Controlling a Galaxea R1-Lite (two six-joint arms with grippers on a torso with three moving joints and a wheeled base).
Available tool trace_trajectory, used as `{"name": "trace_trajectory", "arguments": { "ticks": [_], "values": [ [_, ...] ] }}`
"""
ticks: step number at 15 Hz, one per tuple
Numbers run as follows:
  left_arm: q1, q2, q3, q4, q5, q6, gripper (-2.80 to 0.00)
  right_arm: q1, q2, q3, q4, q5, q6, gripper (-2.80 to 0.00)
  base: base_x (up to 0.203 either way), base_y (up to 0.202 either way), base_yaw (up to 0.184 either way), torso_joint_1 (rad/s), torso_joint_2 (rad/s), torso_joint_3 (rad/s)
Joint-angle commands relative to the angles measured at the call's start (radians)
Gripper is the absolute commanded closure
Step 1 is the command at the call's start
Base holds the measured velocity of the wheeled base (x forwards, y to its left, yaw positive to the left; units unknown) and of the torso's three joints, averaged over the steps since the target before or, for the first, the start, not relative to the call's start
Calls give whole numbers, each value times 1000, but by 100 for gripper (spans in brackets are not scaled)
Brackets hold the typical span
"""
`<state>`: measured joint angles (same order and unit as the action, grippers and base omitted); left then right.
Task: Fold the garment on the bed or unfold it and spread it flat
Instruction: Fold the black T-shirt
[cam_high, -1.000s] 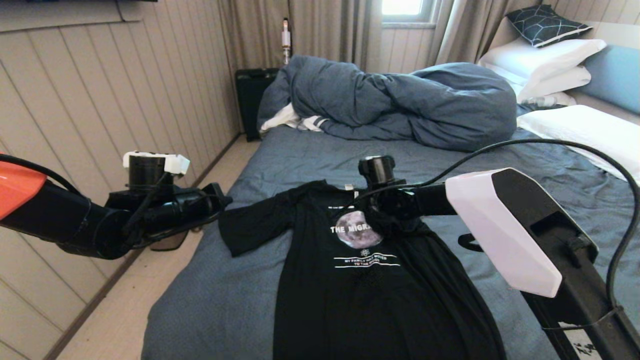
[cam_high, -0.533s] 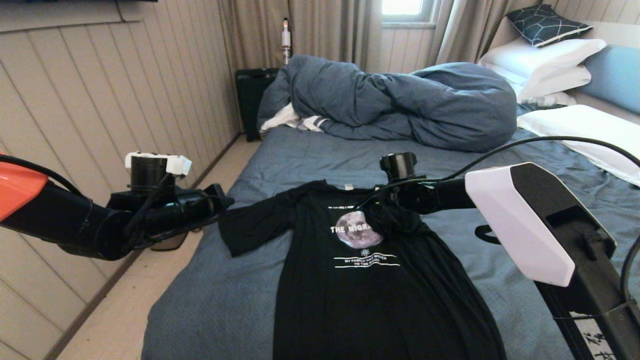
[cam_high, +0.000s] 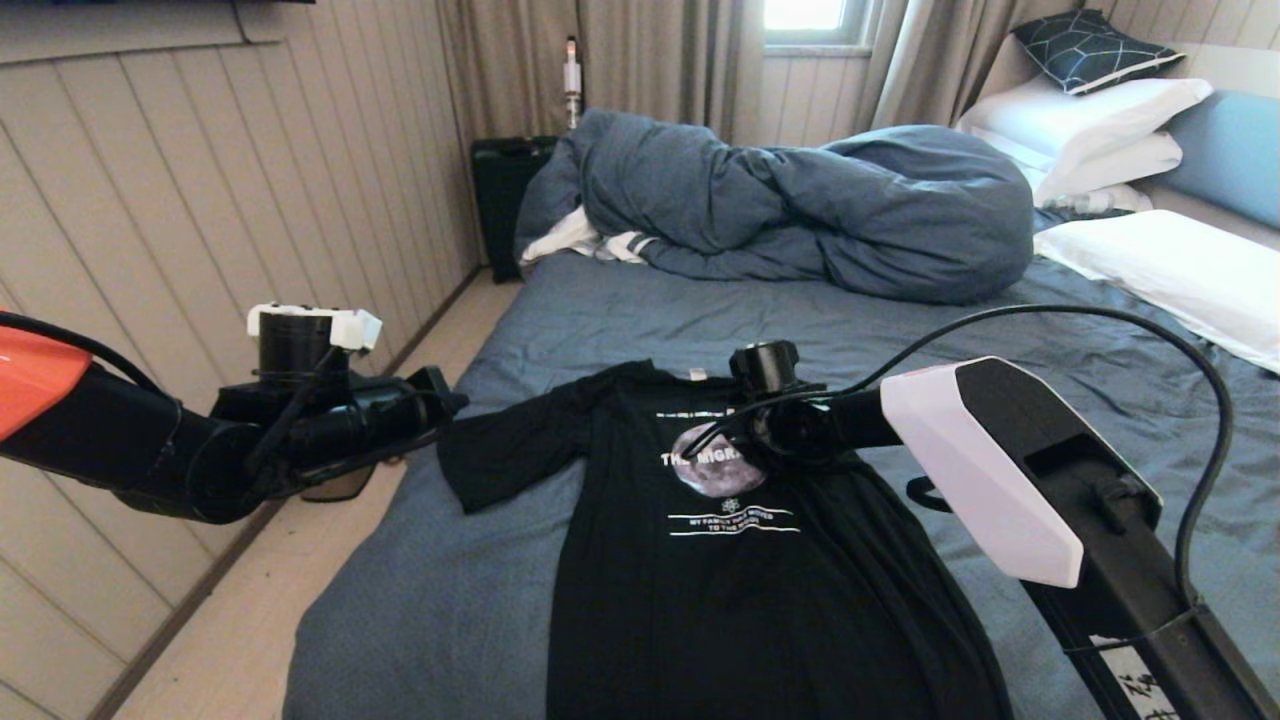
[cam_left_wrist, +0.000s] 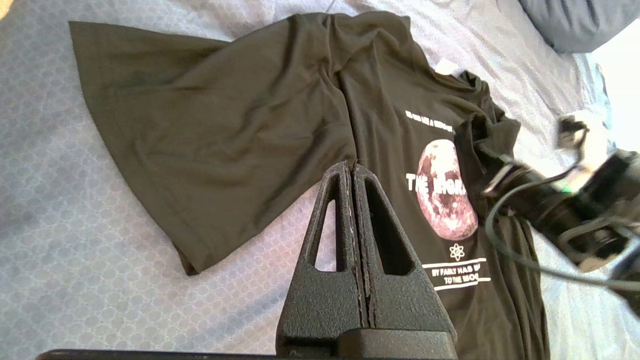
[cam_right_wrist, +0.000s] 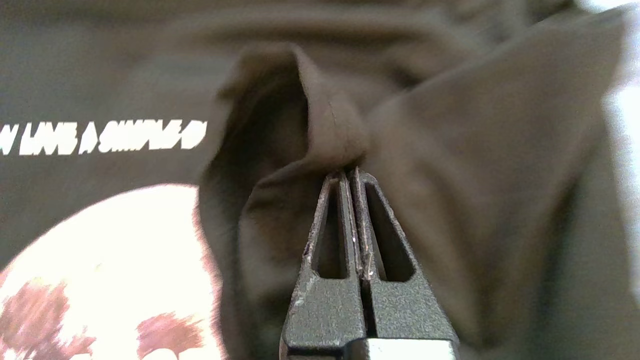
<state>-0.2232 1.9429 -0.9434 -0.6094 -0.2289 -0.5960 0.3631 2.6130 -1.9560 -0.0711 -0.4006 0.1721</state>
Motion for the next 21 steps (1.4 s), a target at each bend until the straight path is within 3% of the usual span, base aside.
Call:
{"name": "trace_trajectory", "arguments": {
  "ticks": [1, 8, 13, 15, 18, 19, 21],
  "values": [
    [0, -4, 0, -3, -1, -4, 0, 17, 21, 0, -1, -3, 1, 0, 0, 0, 0, 0, 0, 0],
    [0, -4, 2, -4, -1, -4, 0, 60, -49, 0, -56, -4, 4, 0, 0, 0, 0, 0, 0, 0],
    [9, 10, -20, 7, -1, -5, 0, 57, -208, 15, -46, -4, 7, 0, 0, 0, 0, 0, 0, 0],
    [47, 23, -55, 37, -12, -5, 0, 51, -323, 52, 9, -3, 23, 0, 0, 0, 0, 0, 0, 0],
    [78, 64, -140, 190, -24, -7, 0, 37, -514, 119, 219, 16, 114, 0, 0, 0, 0, 0, 0, 0],
    [79, 81, -156, 223, -27, -5, 0, 32, -572, 151, 278, 39, 146, 0, 0, 0, 0, 0, 0, 0],
    [79, 141, -183, 236, -32, -2, 0, 17, -675, 232, 345, 164, 188, 0, 0, 0, 0, 0, 0, 0]
  ]
}}
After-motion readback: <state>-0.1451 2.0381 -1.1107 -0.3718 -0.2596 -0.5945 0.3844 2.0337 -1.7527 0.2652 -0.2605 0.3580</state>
